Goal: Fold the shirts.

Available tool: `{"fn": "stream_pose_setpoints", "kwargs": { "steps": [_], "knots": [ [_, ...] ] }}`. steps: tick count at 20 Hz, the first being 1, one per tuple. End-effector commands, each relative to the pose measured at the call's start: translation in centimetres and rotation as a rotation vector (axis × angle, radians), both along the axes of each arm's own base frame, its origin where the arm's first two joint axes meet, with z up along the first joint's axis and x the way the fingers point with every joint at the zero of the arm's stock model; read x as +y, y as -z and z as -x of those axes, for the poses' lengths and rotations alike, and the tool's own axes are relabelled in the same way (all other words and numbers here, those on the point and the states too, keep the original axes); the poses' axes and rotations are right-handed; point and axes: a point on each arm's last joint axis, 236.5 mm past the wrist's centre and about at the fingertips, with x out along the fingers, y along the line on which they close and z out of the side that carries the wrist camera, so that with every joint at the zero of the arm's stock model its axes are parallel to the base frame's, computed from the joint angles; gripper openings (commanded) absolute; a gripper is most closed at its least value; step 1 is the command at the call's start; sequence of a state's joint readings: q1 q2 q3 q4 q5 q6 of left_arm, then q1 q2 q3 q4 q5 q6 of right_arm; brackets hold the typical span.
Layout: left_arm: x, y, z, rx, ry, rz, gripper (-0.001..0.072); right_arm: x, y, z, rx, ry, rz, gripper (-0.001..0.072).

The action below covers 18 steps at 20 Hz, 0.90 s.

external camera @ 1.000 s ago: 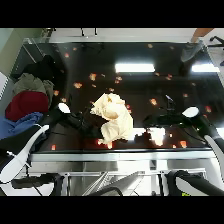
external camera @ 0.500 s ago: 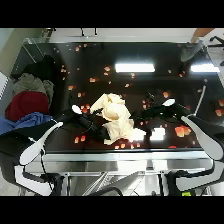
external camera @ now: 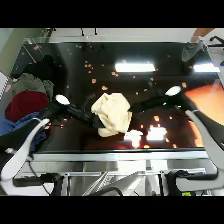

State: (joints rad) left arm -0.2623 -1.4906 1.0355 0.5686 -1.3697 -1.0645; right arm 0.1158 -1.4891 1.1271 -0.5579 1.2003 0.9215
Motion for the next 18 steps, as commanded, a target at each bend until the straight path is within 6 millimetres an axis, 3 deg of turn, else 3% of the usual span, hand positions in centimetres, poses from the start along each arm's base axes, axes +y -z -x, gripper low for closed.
{"fn": "stream_pose_setpoints", "kwargs": {
  "steps": [1,3,6,8,10,12,14,16,18],
  "knots": [
    [0.0,-12.6,-0.2,-0.2,0.001,0.165,0.0021,-1.0,-13.3,2.9,-0.281,-0.049,-0.052,0.0018],
    [0.6,-20.8,0.5,-0.374,-0.002,0.215,0.0022,-2.2,-22.6,6.1,-0.545,-0.012,-0.06,0.0017],
    [1.9,-32.0,3.2,-0.67,-0.031,0.273,0.0021,-3.7,-34.2,13.3,-0.938,0.067,-0.059,0.0018],
    [2.6,-37.6,6.1,-0.853,-0.051,0.311,0.0022,-4.3,-39.4,17.8,-1.125,0.123,-0.084,0.0018],
    [3.5,-40.2,8.4,-0.968,-0.068,0.296,0.0021,-4.5,-41.5,20.4,-1.21,0.138,-0.097,0.0018],
    [4.8,-39.7,8.4,-0.997,-0.119,0.209,0.0022,-4.3,-40.8,20.6,-1.169,0.124,-0.1,0.0019],
    [6.0,-36.4,6.7,-0.955,-0.164,0.1,0.0022,-3.7,-37.7,18.4,-1.011,0.078,-0.087,0.0019],
    [6.7,-30.9,4.3,-0.834,-0.177,0.004,0.0022,-3.3,-33.2,14.7,-0.835,0.04,-0.07,0.0019],
    [6.4,-24.3,1.7,-0.668,-0.148,-0.051,0.0022,-3.2,-27.1,10.4,-0.635,0.032,-0.055,0.0018]
  ]
}}
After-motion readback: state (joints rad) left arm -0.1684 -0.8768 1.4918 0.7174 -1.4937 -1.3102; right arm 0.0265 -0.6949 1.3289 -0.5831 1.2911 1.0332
